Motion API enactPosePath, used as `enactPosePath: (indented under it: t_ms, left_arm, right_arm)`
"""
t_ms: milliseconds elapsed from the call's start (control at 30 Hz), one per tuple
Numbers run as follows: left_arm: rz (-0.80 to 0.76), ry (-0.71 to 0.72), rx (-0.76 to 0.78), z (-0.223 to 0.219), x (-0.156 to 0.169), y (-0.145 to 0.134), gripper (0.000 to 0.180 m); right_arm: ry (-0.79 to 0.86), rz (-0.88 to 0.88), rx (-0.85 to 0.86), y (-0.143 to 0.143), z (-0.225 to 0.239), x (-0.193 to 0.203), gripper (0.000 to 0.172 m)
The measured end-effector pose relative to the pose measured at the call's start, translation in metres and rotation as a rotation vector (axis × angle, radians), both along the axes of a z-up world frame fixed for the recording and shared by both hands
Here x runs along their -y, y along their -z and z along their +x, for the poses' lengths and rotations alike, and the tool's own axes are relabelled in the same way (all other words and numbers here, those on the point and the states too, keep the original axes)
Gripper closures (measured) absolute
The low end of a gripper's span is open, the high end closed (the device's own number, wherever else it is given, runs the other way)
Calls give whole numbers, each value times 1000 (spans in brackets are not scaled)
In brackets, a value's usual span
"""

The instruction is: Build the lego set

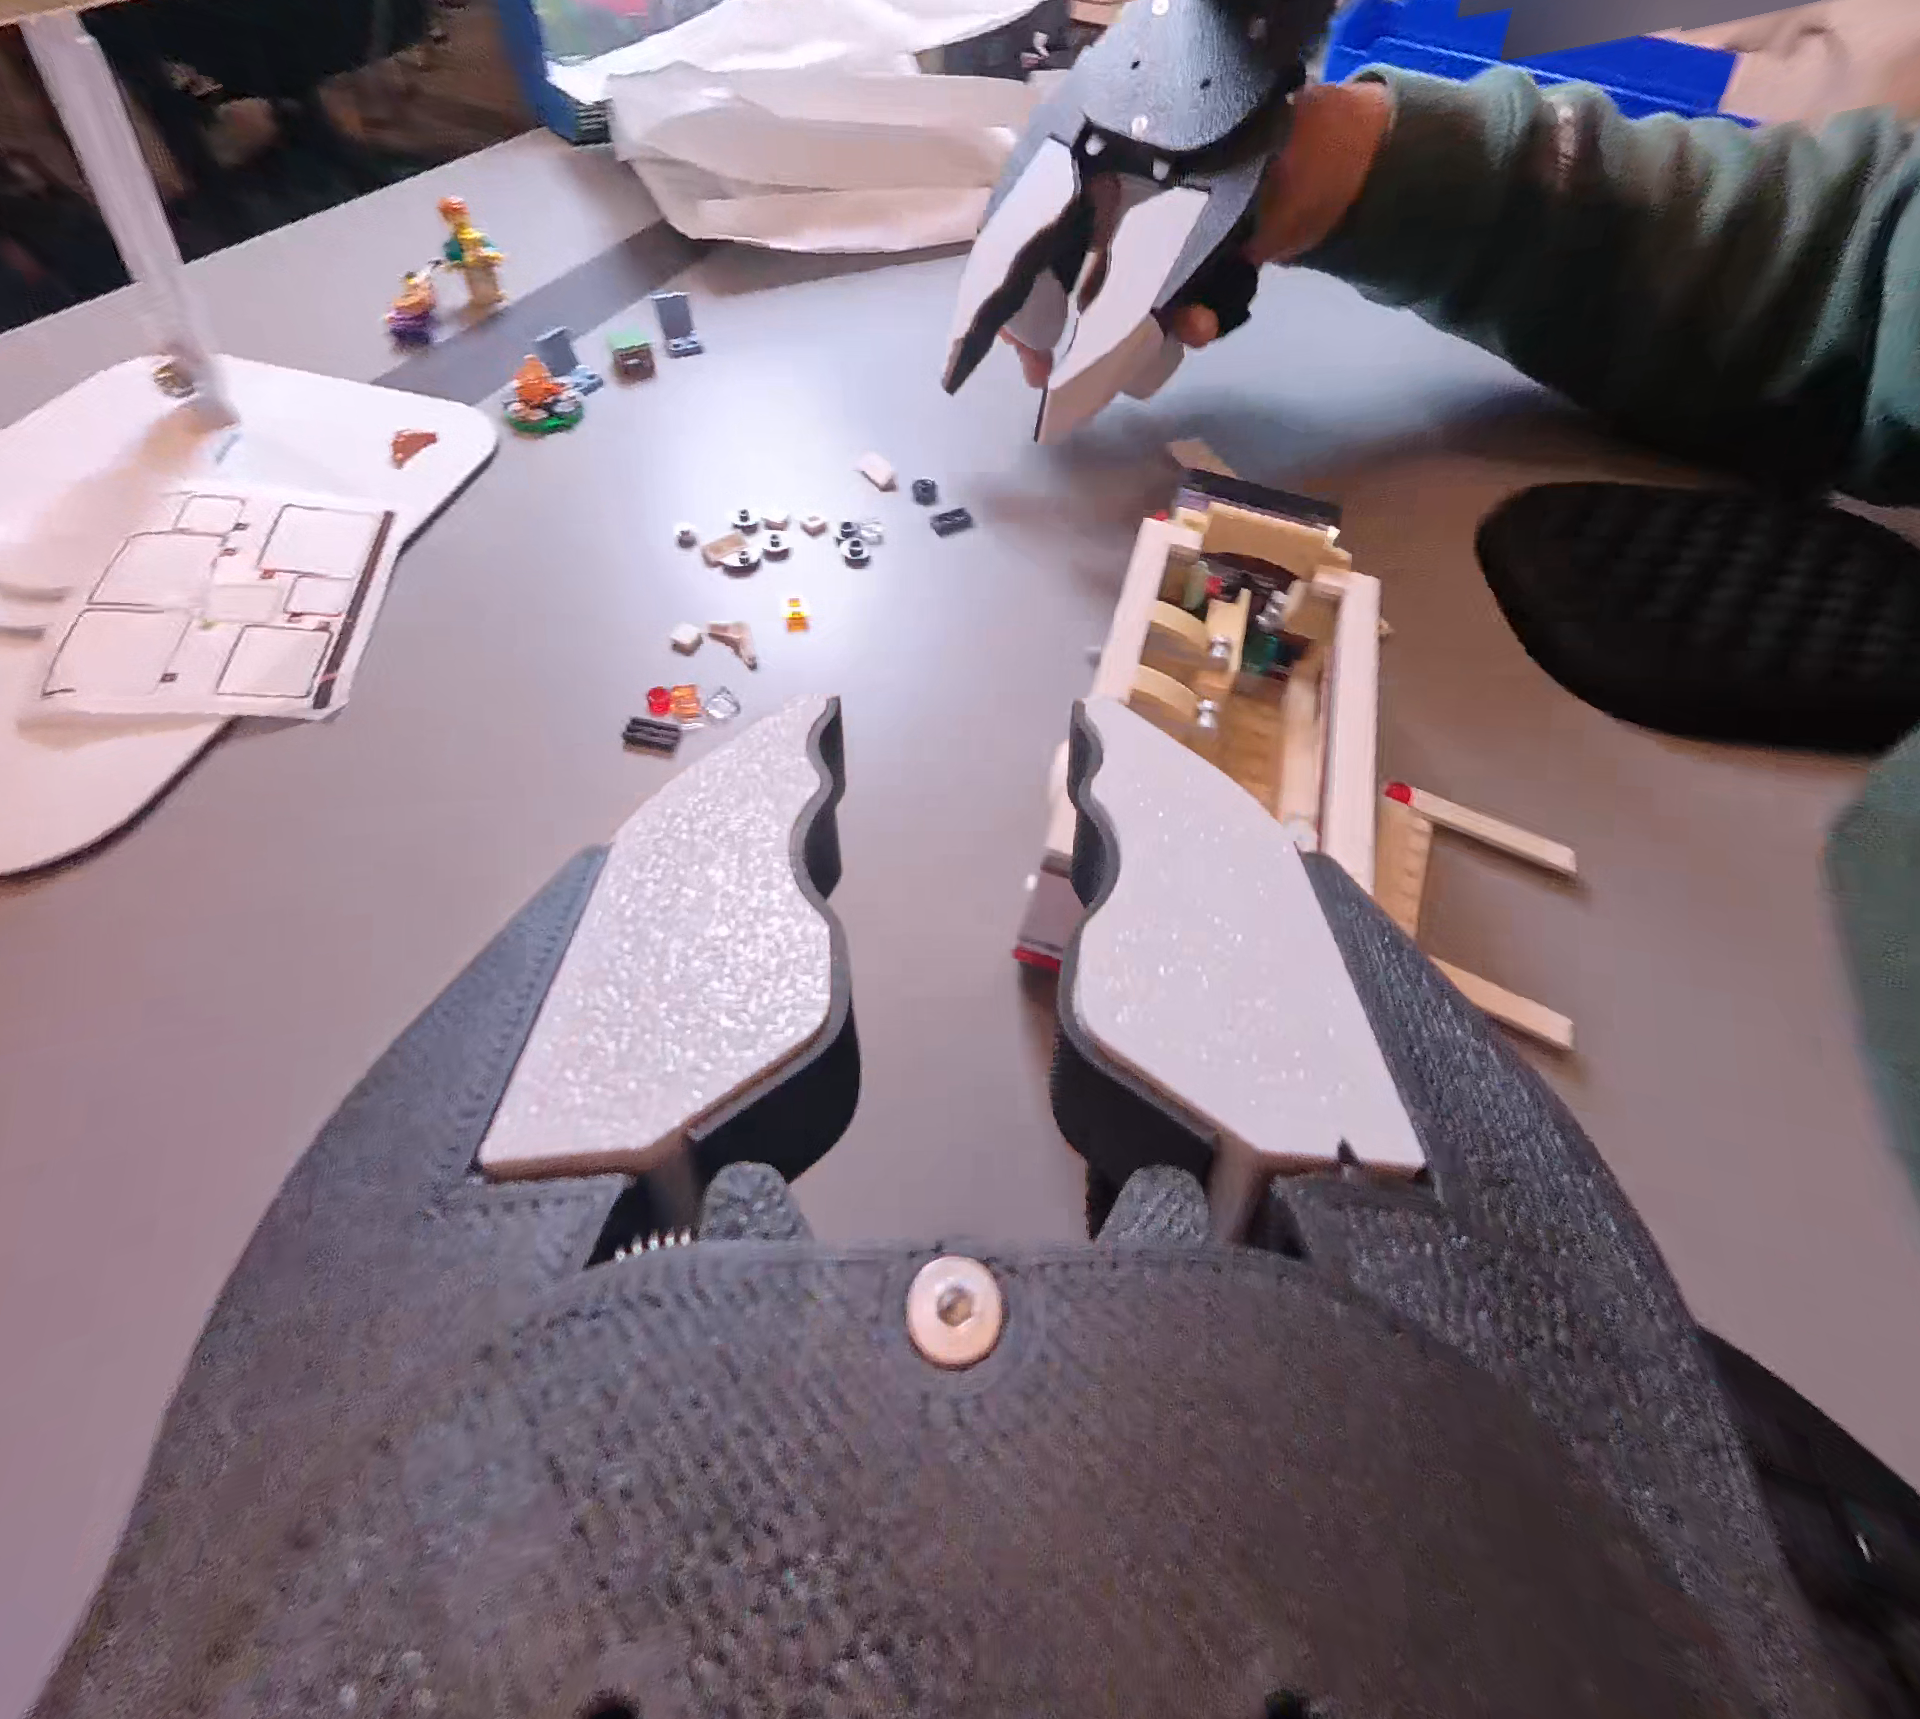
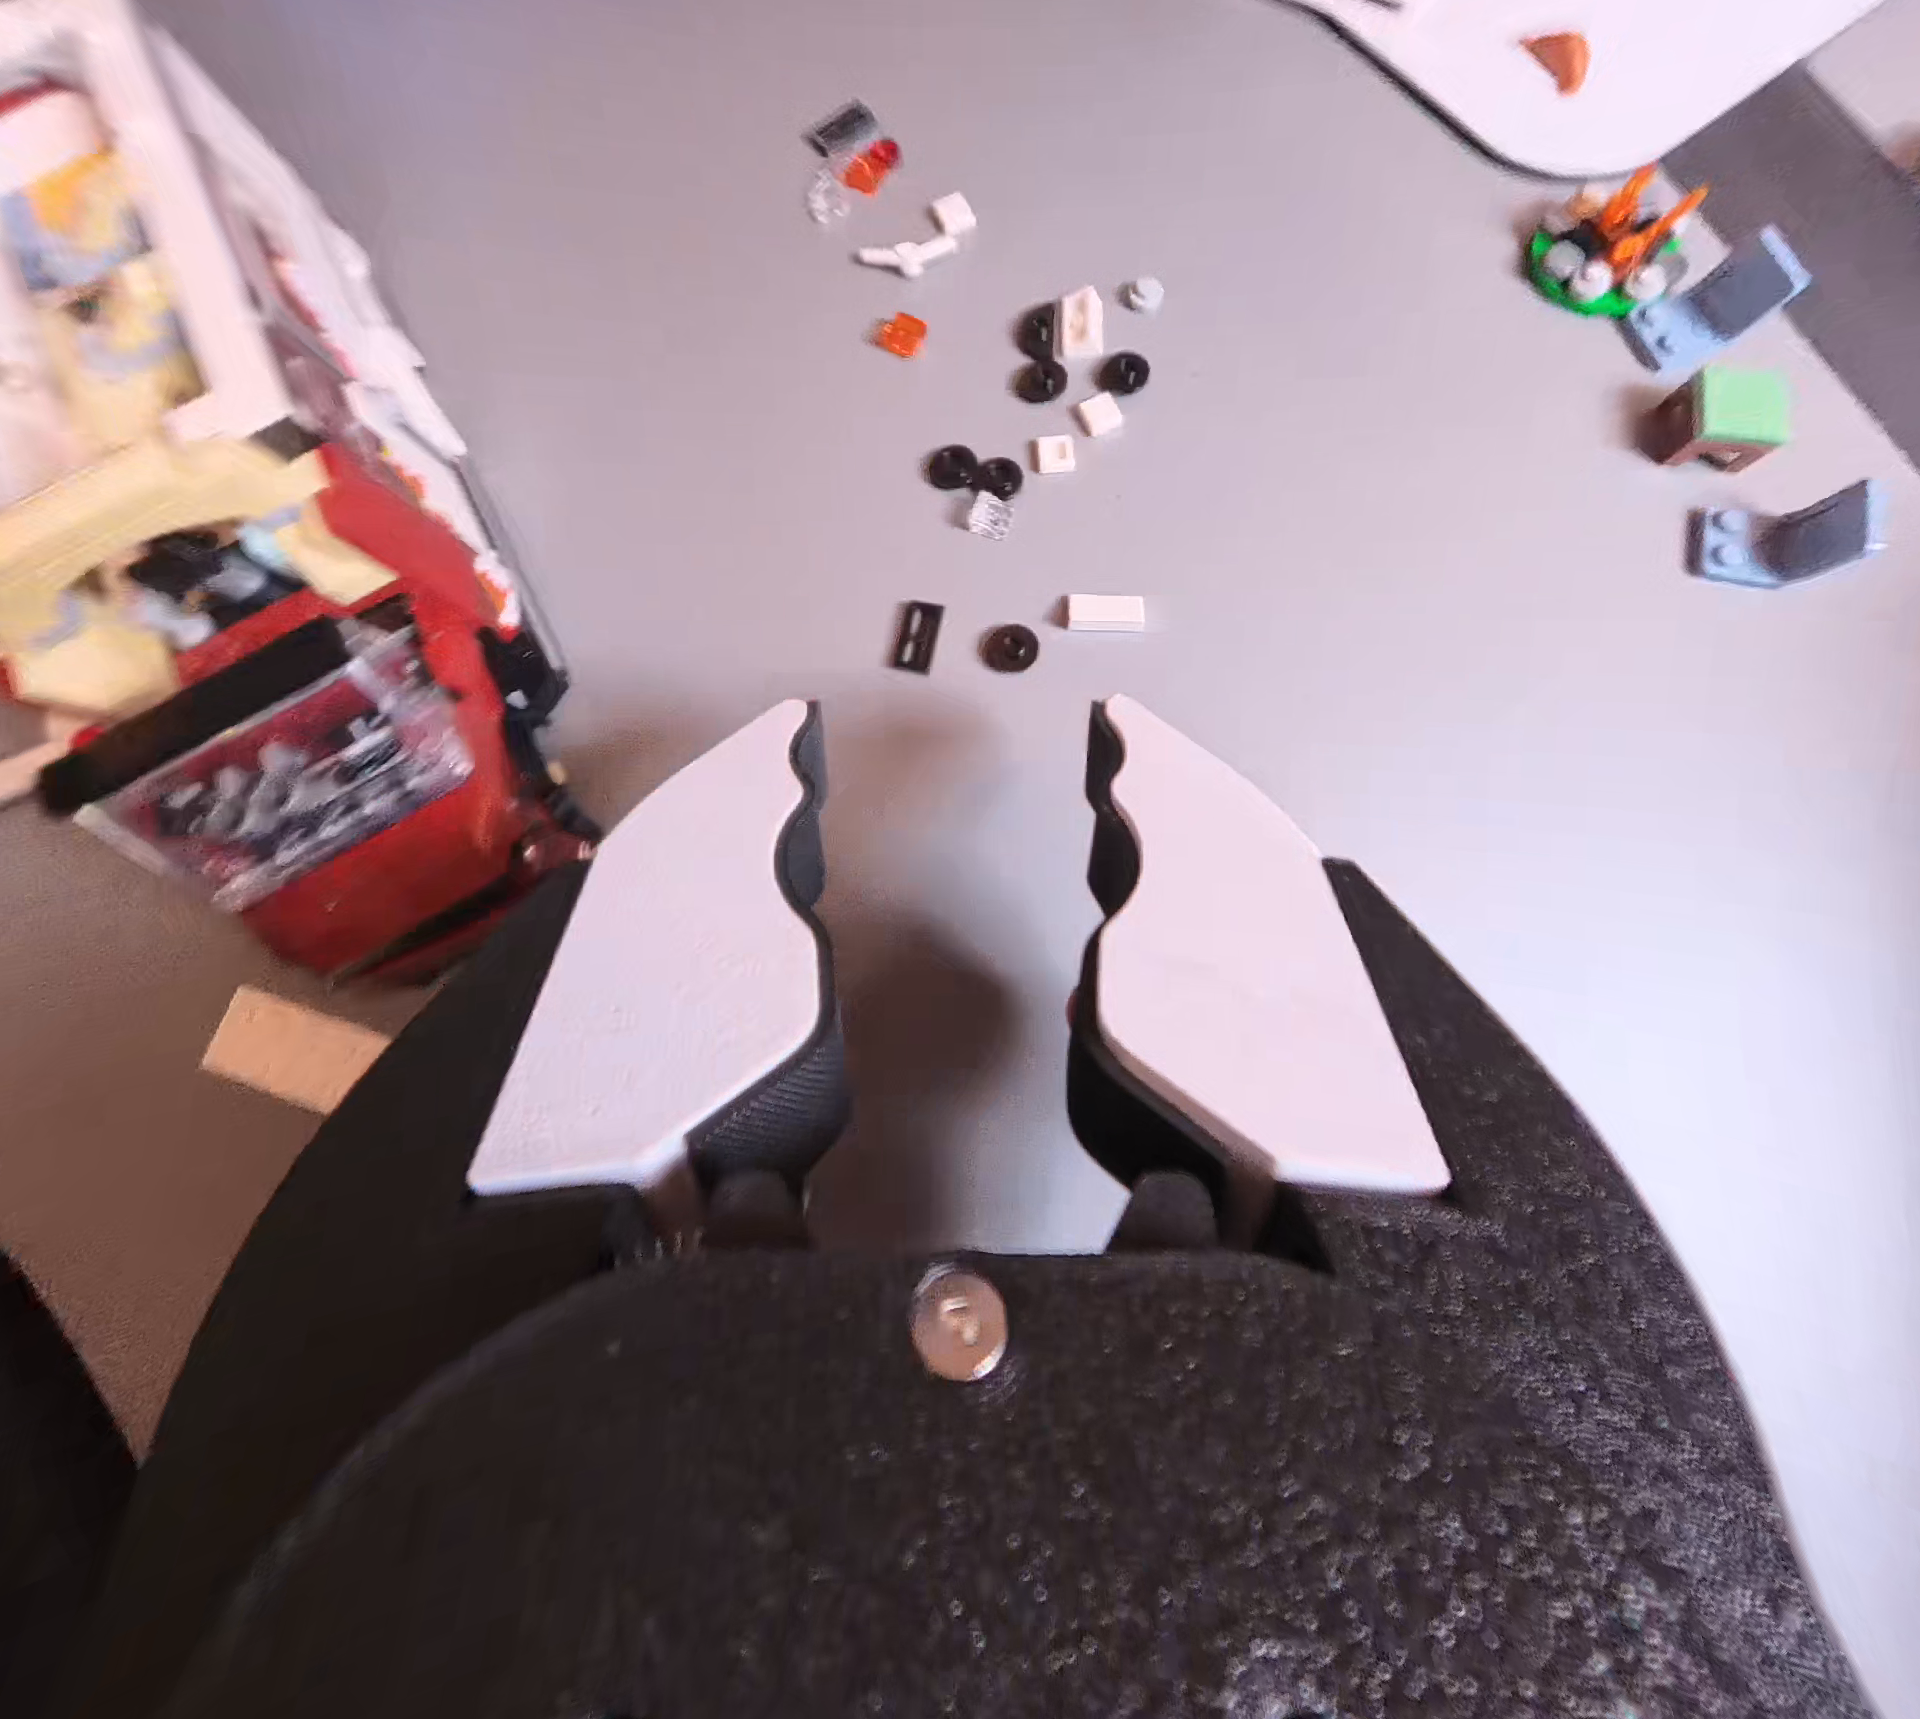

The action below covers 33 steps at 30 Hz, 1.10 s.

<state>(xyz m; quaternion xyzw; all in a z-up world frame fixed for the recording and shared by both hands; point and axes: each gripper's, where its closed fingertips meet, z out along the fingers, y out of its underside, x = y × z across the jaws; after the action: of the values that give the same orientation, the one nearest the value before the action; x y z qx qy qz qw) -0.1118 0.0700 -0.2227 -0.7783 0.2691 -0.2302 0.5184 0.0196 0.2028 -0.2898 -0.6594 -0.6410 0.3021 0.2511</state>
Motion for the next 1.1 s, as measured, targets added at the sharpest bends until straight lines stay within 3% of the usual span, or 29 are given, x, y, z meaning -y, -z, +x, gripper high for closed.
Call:
enactPosePath:
  t_ms: [167,333,467,767,900,1000,1100]
  left_arm:
    - [36,-92,-18,-7,-8,11,144]
    - [26,-130,17,-16,-6,19,149]
    - [25,-134,7,-18,-4,23,150]
    - [28,-142,-24,-15,-4,30,152]
    - [24,-161,-38,-18,-6,36,152]
    - [25,-170,-37,-19,-7,37,153]
    - [31,-170,-43,-18,-7,37,153]
  right_arm:
    - [35,14,173,24,-15,3,125]
    - [87,53,221,28,-21,-4,153]
    - [75,54,227,28,-29,-5,161]
    - [-13,116,223,28,-83,-5,162]
    - [-40,136,135,17,-106,-7,151]
    - [-27,124,23,-8,-103,-15,142]
    - [-10,114,64,-11,-73,-30,143]
